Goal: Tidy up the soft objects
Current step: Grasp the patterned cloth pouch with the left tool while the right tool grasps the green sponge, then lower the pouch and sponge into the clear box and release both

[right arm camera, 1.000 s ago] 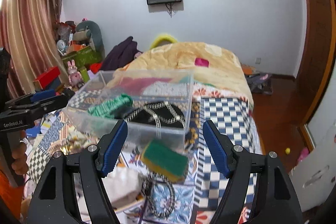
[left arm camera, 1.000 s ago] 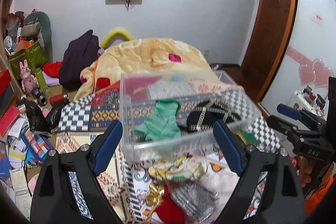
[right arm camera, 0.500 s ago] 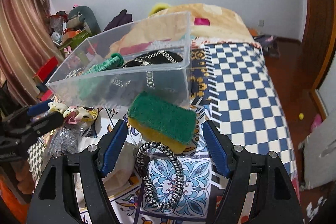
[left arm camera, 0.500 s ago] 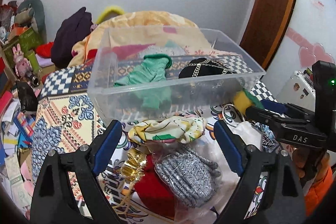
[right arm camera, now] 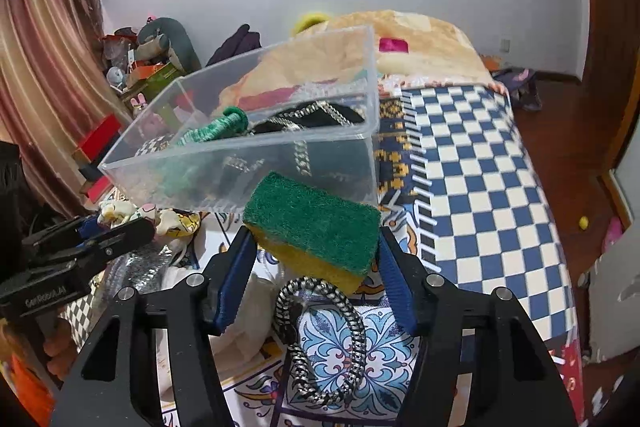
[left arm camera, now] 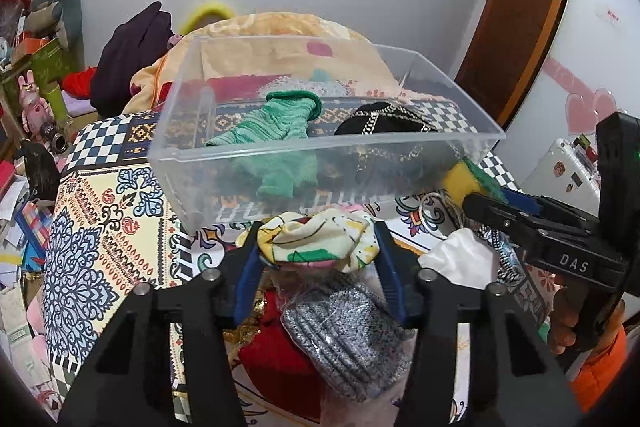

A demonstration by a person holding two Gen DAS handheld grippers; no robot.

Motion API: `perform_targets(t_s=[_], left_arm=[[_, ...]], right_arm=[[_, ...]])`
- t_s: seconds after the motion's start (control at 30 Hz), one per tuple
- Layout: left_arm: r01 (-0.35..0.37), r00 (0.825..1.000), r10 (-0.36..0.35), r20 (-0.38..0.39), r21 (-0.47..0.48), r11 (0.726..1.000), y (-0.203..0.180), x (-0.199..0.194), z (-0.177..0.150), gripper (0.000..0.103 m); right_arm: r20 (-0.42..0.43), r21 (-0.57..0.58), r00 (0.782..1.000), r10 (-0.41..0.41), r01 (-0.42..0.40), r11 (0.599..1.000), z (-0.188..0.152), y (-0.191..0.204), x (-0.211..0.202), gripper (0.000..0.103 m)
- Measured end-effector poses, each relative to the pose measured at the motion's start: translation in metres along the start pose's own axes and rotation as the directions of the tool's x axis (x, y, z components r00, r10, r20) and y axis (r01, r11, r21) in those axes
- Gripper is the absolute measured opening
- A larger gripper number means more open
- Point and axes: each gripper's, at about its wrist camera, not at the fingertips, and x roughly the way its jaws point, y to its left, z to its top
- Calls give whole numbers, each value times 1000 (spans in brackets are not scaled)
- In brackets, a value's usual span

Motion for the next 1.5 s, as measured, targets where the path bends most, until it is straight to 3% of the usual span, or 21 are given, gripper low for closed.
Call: perform_targets(t_s=[0.47, 0.9, 1.17, 1.5], left_arm=[[24, 990, -19, 137, -34, 999, 9, -56, 20, 49], [-14, 959, 22, 282, -29, 999, 16, -91, 63, 49], [-44, 964, 55, 261, -47, 998, 24, -65, 81, 49], [-33, 990, 41, 133, -65, 997, 35, -10, 80, 49]], right_arm=[[116, -103, 993, 13, -1, 995, 12, 29, -42, 57], [203, -132, 979, 35, -8, 991, 47, 44, -44, 57], [181, -148, 982, 47, -20, 989, 61, 56, -17, 57], [79, -133, 997, 6, 5, 991, 62, 57, 31, 57]])
